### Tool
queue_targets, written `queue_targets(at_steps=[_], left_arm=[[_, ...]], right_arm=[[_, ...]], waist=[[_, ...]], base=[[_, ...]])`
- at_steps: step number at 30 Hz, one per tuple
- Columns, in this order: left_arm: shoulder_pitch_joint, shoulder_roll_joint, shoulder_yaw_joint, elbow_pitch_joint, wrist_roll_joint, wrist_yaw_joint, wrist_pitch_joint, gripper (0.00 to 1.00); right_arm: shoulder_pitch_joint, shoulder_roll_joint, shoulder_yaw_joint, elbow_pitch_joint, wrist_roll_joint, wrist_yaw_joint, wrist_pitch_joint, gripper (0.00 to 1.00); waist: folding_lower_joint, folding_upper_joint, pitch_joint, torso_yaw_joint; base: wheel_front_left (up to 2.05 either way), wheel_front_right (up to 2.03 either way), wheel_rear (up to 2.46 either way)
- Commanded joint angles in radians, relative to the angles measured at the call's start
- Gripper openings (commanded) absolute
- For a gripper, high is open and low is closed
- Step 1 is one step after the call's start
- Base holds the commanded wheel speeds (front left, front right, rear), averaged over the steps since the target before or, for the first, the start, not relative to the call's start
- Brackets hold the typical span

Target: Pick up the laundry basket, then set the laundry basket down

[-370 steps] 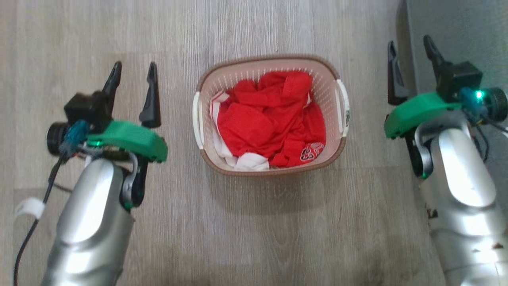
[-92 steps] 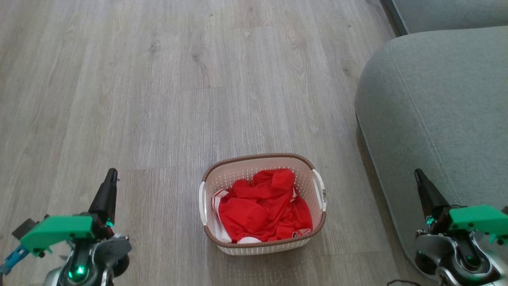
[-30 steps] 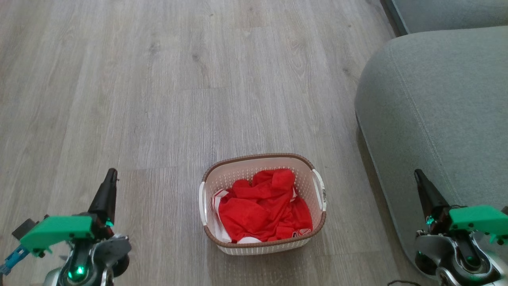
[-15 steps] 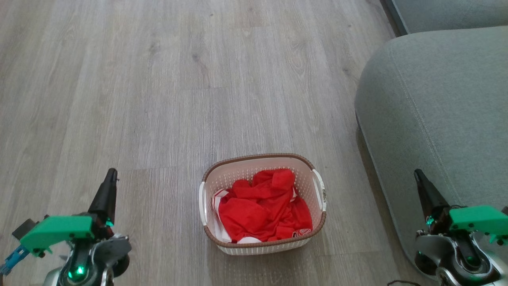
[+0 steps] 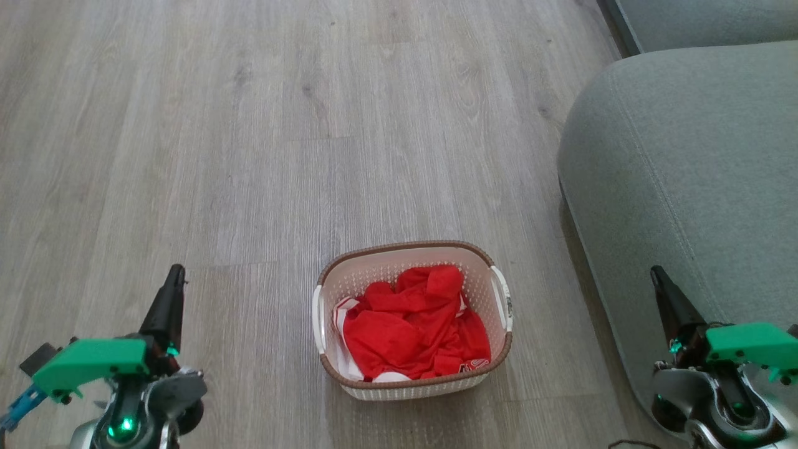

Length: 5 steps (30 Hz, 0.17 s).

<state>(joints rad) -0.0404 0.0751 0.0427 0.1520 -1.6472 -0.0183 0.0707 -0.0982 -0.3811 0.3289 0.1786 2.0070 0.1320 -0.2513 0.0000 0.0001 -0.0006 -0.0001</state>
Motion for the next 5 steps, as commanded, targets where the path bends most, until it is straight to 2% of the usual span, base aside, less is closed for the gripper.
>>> queue_targets(at_steps=[1, 5], left_arm=[[-0.054, 0.005, 0.036, -0.028, 0.005, -0.005, 0.008, 0.0], [-0.054, 0.005, 0.037, -0.028, 0.005, -0.005, 0.009, 0.0]], right_arm=[[-0.045, -0.03, 0.012, -0.034, 0.002, -0.001, -0.01, 0.0], [-0.045, -0.03, 0.012, -0.034, 0.002, -0.001, -0.01, 0.0]], waist=[[0.0, -0.0001, 0.0, 0.0], [0.0, -0.0001, 0.0, 0.0]], base=[[0.0, 0.0, 0.0], [0.0, 0.0, 0.0]])
